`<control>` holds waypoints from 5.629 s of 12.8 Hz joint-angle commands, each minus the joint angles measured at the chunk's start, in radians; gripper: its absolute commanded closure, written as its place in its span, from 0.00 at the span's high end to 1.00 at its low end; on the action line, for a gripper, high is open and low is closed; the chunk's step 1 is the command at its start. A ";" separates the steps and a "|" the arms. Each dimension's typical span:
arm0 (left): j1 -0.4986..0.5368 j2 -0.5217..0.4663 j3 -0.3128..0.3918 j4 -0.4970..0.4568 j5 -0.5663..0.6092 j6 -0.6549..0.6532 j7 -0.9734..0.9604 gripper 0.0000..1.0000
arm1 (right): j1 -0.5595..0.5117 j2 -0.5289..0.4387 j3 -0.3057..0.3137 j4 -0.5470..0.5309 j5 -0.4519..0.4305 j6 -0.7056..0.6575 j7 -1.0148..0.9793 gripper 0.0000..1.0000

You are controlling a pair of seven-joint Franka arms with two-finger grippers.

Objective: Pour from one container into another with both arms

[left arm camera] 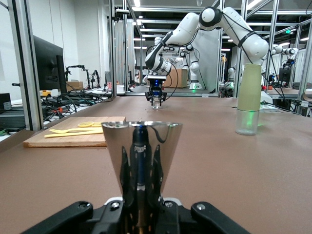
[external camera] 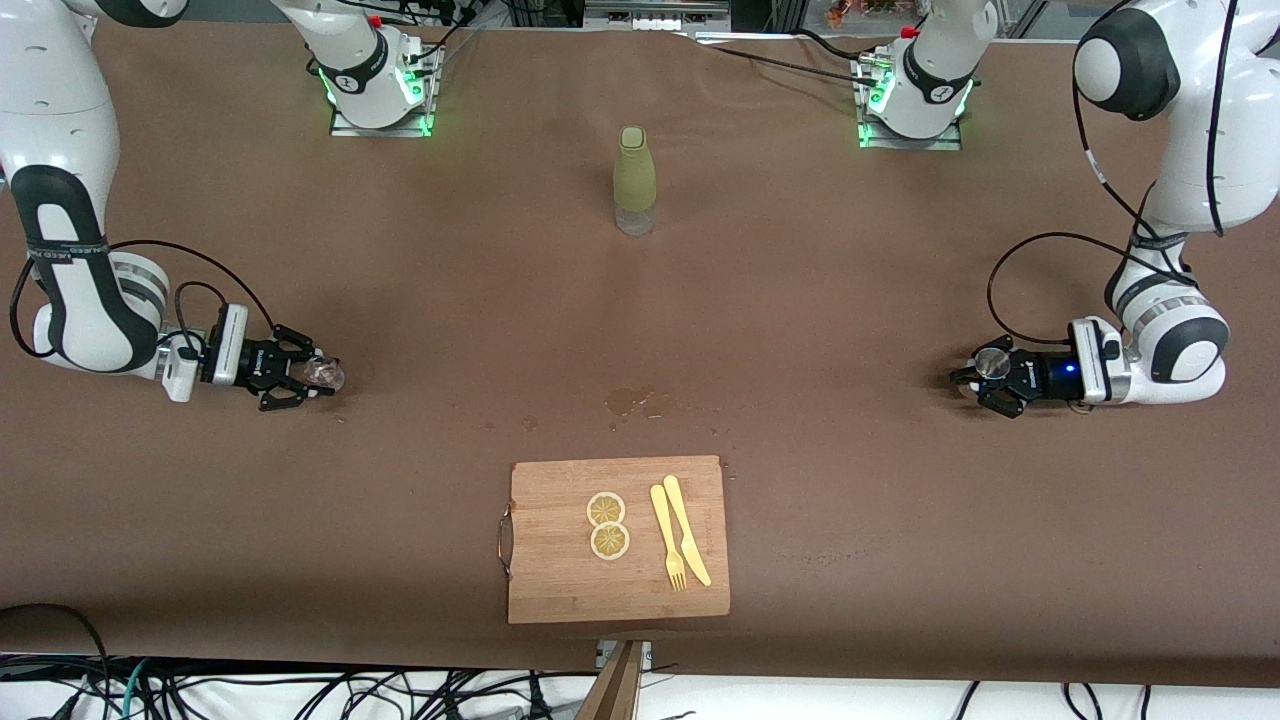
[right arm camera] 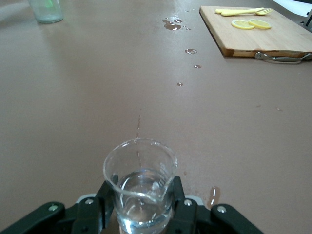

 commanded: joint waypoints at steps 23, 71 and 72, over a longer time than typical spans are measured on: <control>0.013 0.067 0.074 -0.021 -0.015 -0.058 0.115 1.00 | 0.131 -0.473 -0.155 -0.039 -0.655 -0.076 1.051 1.00; -0.170 -1.153 -0.331 -0.199 1.280 0.232 -2.541 1.00 | 0.214 -0.764 0.058 0.160 -0.969 -0.261 2.680 1.00; -0.168 -1.147 -0.331 -0.196 1.274 0.241 -2.541 1.00 | 0.214 -0.765 0.058 0.155 -0.969 -0.259 2.680 1.00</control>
